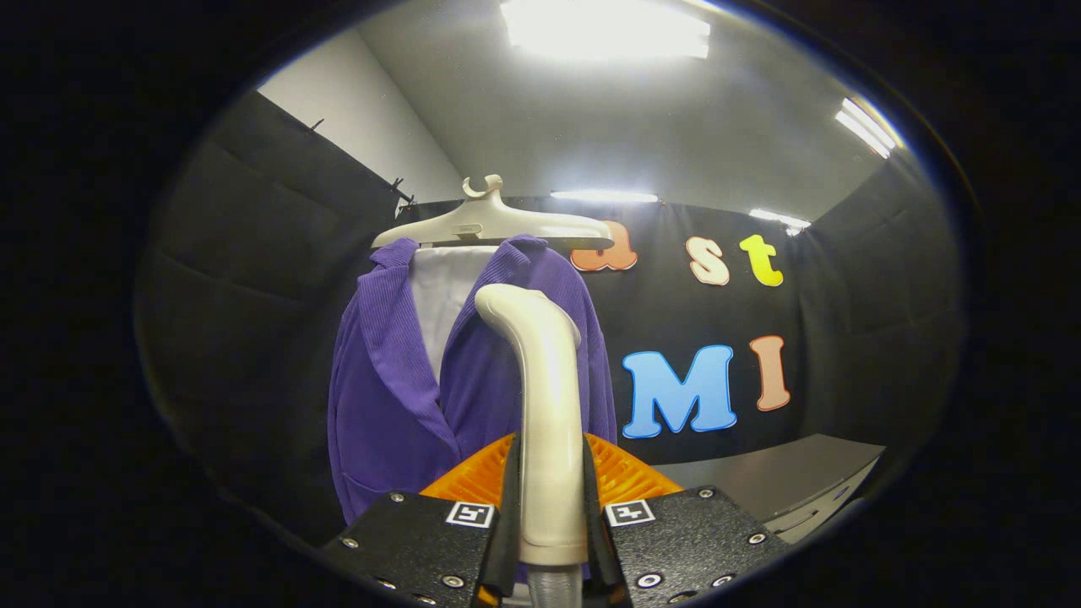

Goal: Iron the clothes twice with a garment steamer, once on the left side and once on the right side.

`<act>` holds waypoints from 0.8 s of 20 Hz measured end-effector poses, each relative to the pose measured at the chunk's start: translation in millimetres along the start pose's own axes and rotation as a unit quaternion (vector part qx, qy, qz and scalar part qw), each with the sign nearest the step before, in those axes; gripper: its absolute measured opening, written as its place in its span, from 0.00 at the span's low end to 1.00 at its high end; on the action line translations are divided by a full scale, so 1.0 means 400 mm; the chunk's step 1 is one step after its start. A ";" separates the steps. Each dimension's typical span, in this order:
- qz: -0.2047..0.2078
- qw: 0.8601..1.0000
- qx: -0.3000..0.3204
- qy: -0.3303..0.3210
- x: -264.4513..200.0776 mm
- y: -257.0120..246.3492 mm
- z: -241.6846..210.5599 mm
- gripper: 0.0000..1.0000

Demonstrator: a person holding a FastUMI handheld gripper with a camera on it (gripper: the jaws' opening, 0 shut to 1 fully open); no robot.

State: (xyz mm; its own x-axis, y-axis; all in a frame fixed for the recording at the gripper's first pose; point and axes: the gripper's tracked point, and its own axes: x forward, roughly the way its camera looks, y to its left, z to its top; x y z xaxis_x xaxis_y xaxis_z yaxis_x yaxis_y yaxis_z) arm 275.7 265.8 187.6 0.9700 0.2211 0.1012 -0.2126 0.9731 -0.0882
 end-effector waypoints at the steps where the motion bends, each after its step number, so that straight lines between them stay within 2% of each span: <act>1: 0.001 1.000 -0.006 0.005 -0.010 0.002 -0.013 0.33; 16: 0.003 0.995 -0.020 0.096 -0.120 0.018 -0.248 0.34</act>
State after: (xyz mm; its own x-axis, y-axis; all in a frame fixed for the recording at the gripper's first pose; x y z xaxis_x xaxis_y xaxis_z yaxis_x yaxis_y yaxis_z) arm 239.5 256.1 84.0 0.9743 0.2062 -0.0906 -0.2167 0.9679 -0.1273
